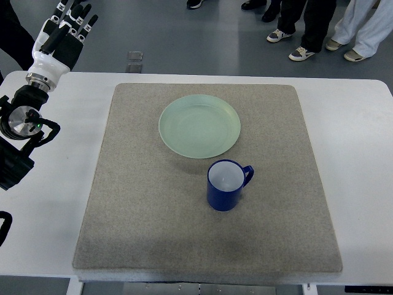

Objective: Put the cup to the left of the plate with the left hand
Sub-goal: 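Raise the left hand and open its fingers above the table edge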

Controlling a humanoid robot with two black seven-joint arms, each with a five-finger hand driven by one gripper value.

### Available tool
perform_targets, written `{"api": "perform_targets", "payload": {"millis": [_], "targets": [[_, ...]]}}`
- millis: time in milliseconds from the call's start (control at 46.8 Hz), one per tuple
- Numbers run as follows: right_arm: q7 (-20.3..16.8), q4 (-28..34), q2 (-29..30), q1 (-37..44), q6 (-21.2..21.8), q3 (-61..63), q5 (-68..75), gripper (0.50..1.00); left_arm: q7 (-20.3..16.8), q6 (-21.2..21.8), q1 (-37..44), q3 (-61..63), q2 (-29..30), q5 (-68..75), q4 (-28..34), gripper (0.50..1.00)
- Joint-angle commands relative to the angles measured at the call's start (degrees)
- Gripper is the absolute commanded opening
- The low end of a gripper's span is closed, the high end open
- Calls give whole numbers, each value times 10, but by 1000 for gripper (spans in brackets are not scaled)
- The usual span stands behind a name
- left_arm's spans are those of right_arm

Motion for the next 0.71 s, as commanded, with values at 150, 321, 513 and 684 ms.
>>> {"api": "perform_targets", "payload": {"millis": [150,321,513,684], "targets": [[0,0,0,0,0,1,0,932,-1,10,-2,4,-1,6,3,1000],[0,0,0,0,0,0,0,932,-1,4,1,2,0,2,2,1000],[0,0,0,1,0,0,0,932,1,3,-5,11,6,10,-2,1000],[0,0,0,0,0,0,0,932,6,-1,-9,32,18,11,-17,1000]]}}
